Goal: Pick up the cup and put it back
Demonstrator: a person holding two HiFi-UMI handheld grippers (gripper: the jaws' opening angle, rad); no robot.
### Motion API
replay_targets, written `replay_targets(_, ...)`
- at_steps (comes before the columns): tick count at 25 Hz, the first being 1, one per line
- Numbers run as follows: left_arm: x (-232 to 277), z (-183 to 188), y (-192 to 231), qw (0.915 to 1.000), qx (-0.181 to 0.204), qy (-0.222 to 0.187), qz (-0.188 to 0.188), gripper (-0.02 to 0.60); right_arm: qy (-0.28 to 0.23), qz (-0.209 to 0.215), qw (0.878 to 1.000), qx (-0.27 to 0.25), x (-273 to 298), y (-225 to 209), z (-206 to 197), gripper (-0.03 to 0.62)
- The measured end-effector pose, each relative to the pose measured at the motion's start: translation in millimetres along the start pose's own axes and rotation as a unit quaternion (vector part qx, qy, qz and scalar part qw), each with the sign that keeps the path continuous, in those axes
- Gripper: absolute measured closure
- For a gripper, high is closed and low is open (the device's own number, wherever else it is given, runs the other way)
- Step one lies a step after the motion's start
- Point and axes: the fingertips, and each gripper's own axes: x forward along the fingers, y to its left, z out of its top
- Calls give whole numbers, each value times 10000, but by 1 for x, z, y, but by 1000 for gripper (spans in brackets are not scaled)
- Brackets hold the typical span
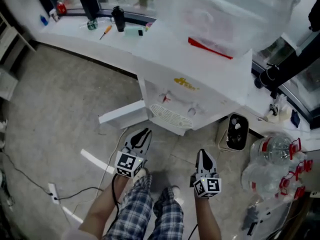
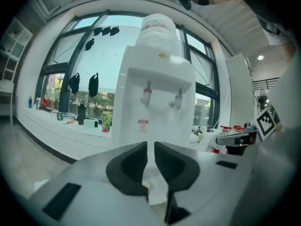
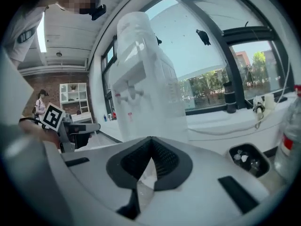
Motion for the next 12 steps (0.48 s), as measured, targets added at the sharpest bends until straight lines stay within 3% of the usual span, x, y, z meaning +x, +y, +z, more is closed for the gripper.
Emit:
replay_targets(3,-53,112,-18,10000,43,39,55,539,77,-74,9999,-47,-48,32,109,582)
replay_targets(6,-90,226,-36,9995,318,17,-49,549,25,-154,9998,-133,-85,58,216,580)
replay_targets(12,-134,356,-95,9965,711,-356,-255,555,-463,-116,9985,-266,-153,59,341,582)
